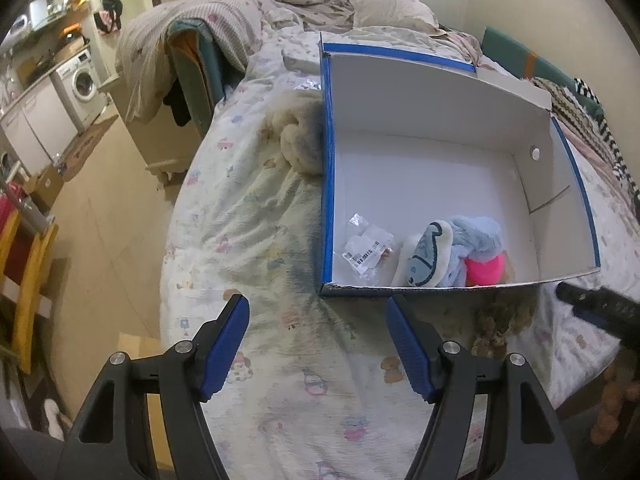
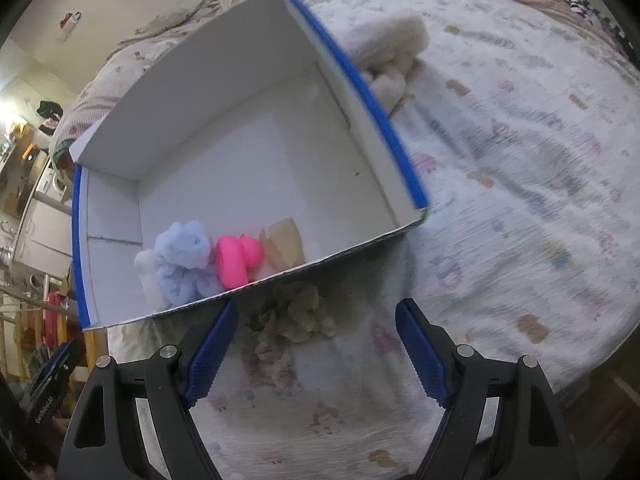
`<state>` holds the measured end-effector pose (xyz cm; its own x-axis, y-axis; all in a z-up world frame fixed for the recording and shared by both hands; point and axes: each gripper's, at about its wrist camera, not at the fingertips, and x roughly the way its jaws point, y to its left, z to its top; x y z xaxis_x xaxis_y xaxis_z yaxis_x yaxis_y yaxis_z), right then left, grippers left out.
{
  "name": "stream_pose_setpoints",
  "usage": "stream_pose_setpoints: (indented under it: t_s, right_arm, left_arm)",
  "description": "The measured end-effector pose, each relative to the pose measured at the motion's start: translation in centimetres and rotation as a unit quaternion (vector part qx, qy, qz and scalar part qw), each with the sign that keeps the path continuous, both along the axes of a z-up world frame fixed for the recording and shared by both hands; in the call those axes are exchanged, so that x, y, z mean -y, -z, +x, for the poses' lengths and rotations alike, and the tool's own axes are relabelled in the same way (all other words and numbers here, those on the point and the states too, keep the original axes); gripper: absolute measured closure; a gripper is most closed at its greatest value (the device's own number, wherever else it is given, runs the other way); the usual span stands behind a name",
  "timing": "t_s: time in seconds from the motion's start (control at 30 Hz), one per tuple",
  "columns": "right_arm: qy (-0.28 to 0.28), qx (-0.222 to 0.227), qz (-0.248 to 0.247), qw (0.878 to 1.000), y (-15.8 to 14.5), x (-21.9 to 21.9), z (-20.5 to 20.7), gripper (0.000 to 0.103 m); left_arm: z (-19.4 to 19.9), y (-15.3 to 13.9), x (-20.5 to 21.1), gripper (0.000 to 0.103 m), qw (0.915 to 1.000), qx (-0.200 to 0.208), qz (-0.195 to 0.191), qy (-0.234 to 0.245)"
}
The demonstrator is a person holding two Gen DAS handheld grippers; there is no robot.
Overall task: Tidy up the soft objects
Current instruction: 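Withdraw both tools from the box and move toward the lace scrunchie, then grasp the beige lace scrunchie with the left tool while the right tool grasps the cream cloth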
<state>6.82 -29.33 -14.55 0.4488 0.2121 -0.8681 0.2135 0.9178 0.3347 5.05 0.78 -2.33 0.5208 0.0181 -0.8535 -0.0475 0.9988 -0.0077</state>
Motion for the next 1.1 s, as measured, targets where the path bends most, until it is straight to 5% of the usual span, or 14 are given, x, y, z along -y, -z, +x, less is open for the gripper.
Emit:
stream_pose_setpoints:
  t_s: [0.2,0.23,0.3,0.53,0.9,1.1]
  right_arm:
    - [-0.017,-0.038,-0.024,0.999,2.0,-1.7,1.3,0.019]
    - [-0.019,-0.047,-0.032,0.998,2.6,-2.0,1.6,0.023]
    - [-0.023,-0.058,-0.044,0.997,3.4,-2.5,2.2,0.051]
    - [-0.051,-0.084,-0.034,0.995,5.8,-4.0,3.7,0.086]
    - [-0.025,-0.039,-0.036,0.998,2.7,-1.7,0.7,0.089]
    - [-0.004,-0.031,-0.029,0.999,1.7,1.4,-1.3,0.089]
  left_arm:
    - [0.2,0.2,0.2,0.035,0.9997,-0.009,-0.021,0.011]
    - [0.2,0.4,0.4,0.035,0.9997,-0.012,-0.018,0.014]
    - [0.3,0.7,0.6,0.035,0.9996,-0.015,-0.017,0.018]
    - [0.3,2.0,2.2,0.035,0.9988,-0.031,-0.007,0.039]
    - [0.8,5.1,9.8,0.035,0.9917,-0.07,-0.014,0.107]
    - [1.8,8.2,15.6,0.035,0.9765,-0.113,-0.045,0.178]
